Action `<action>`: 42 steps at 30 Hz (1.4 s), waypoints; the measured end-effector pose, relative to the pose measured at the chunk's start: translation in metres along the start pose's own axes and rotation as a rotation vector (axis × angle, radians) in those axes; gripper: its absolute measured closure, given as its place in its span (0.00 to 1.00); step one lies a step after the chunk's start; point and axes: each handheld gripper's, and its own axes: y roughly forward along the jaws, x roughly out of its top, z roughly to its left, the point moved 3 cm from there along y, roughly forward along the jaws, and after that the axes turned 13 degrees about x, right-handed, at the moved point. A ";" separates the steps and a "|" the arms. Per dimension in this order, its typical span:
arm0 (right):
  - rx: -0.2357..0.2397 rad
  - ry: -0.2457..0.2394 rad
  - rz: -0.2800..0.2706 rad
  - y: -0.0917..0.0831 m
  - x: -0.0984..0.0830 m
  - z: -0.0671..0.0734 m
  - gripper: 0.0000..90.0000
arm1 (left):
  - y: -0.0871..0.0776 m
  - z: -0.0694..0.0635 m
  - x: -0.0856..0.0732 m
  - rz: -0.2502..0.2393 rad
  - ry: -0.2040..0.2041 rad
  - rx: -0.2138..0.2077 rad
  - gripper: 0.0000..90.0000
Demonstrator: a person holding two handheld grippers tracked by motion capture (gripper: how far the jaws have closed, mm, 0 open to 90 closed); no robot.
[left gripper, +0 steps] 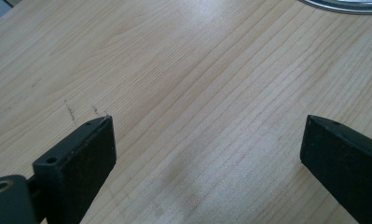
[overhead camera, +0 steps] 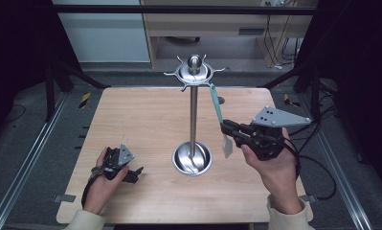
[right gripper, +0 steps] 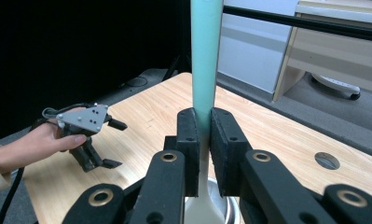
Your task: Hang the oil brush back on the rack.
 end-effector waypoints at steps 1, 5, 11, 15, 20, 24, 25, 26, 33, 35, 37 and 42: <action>-0.002 0.000 -0.001 0.001 0.000 0.000 0.92 | 0.000 0.000 0.000 0.000 0.001 -0.001 0.03; -0.005 -0.001 -0.006 0.004 -0.001 0.000 0.92 | 0.000 0.000 0.000 -0.001 -0.001 0.001 0.03; -0.015 -0.005 -0.025 0.010 -0.004 0.000 1.00 | 0.000 0.000 0.000 0.001 0.000 -0.002 0.03; -0.012 0.000 -0.022 0.015 -0.006 -0.001 1.00 | 0.000 0.000 0.000 0.001 0.001 -0.003 0.03; -0.017 -0.003 0.002 0.020 -0.009 -0.001 1.00 | 0.000 0.000 0.000 0.001 0.001 -0.003 0.03; -0.033 -0.003 -0.001 0.017 -0.008 -0.003 1.00 | 0.000 0.000 0.000 0.000 0.001 -0.003 0.03; -0.036 -0.004 0.000 0.016 -0.008 -0.004 1.00 | 0.000 0.000 0.000 0.000 0.001 -0.003 0.03; -0.036 -0.004 0.000 0.016 -0.008 -0.004 1.00 | 0.000 0.000 0.000 0.001 0.002 -0.004 0.03; -0.084 0.005 0.003 0.008 -0.009 -0.010 1.00 | 0.000 -0.001 0.000 0.001 0.004 -0.004 0.03; -0.097 0.009 0.007 0.007 -0.010 -0.012 1.00 | 0.000 0.000 0.000 0.001 0.003 -0.004 0.03; -0.113 0.012 0.009 0.007 -0.010 -0.014 1.00 | 0.000 0.000 0.000 0.000 0.004 -0.003 0.03; -0.151 0.015 0.023 0.006 -0.013 -0.019 0.98 | 0.000 0.000 0.000 -0.001 0.003 -0.003 0.03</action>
